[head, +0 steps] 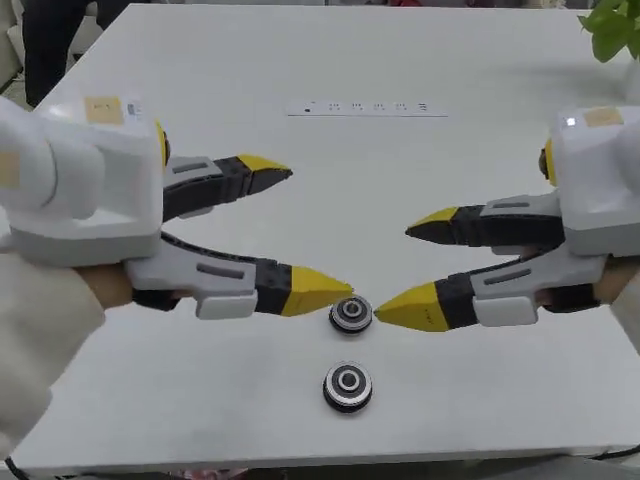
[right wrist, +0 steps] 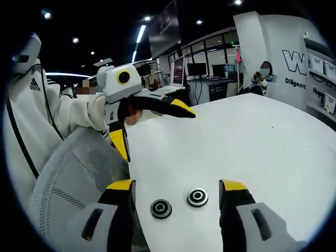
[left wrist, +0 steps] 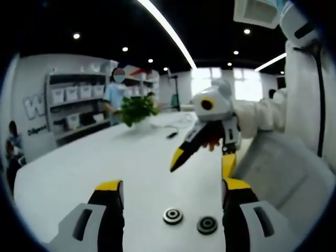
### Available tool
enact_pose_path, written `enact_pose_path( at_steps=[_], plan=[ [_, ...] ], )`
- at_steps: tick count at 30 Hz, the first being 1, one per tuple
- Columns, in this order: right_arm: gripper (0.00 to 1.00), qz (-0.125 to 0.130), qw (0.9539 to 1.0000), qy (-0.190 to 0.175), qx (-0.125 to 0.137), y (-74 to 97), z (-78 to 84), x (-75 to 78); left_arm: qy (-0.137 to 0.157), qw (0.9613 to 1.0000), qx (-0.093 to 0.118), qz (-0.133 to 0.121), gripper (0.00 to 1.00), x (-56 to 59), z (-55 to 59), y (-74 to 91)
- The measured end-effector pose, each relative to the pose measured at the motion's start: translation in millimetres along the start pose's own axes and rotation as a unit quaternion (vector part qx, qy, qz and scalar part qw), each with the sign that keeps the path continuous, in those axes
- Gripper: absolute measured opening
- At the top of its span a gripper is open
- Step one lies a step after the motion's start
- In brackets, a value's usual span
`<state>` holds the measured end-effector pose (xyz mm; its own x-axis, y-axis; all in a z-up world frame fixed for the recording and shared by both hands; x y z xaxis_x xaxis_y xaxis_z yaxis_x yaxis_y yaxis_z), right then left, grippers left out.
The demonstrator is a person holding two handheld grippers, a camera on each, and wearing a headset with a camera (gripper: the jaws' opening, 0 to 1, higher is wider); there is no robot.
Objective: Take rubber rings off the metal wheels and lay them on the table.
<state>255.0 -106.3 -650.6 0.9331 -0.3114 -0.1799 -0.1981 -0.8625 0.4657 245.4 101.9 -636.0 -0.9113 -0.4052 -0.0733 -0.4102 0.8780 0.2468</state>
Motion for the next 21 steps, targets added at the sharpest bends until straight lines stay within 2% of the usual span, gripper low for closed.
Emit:
enact_pose_path(
  at_steps=[2, 5, 7, 10, 12, 15, 17, 21],
  plan=[
    [0.60, -0.008, 1.0000, 0.003, 0.000, -5.9, 7.7, -0.6, 0.002, 1.0000, -0.004, 0.006, 0.76, 2.9, 10.1, -2.5],
    [0.60, -0.025, 0.9996, 0.014, 0.002, -13.7, 16.1, -2.8, 0.010, 0.9994, -0.031, 0.012, 0.74, 4.6, 24.3, -3.7],
    [0.60, -0.039, 0.9990, 0.019, -0.013, -18.8, 21.4, -5.3, 0.017, 0.9990, -0.038, 0.018, 0.74, 7.1, 31.2, -4.4],
    [0.58, -0.056, 0.9976, 0.029, -0.030, -26.0, 28.3, -9.6, 0.007, 0.9982, -0.052, 0.030, 0.73, 10.6, 36.7, -6.3],
    [0.56, -0.064, 0.9958, 0.038, -0.052, -30.3, 34.6, -11.5, 0.008, 0.9976, -0.059, 0.034, 0.72, 11.1, 39.5, -7.7],
    [0.54, -0.072, 0.9937, 0.048, -0.071, -35.5, 42.2, -15.0, 0.015, 0.9978, -0.052, 0.038, 0.72, 15.6, 40.4, -7.4],
    [0.52, -0.082, 0.9923, 0.045, -0.081, -38.6, 47.1, -16.5, 0.013, 0.9975, -0.054, 0.045, 0.71, 19.8, 42.6, -9.6],
    [0.47, -0.086, 0.9907, 0.042, -0.097, -43.3, 56.3, -17.1, 0.017, 0.9960, -0.057, 0.066, 0.70, 27.6, 47.2, -17.4]
  ],
)
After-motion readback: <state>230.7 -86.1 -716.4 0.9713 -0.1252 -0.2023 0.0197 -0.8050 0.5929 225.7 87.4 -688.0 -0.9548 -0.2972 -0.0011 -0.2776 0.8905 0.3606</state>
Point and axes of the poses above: the centre of the closed fingertips' face, and the gripper's own axes: y roughly backward along the fingers, x roughly to its right, z roughly out of its underside, the point moved 10 cm from there along y, roughly backward along the fingers, and after that the axes turned 2 degrees about -y, right-handed, at the moved point
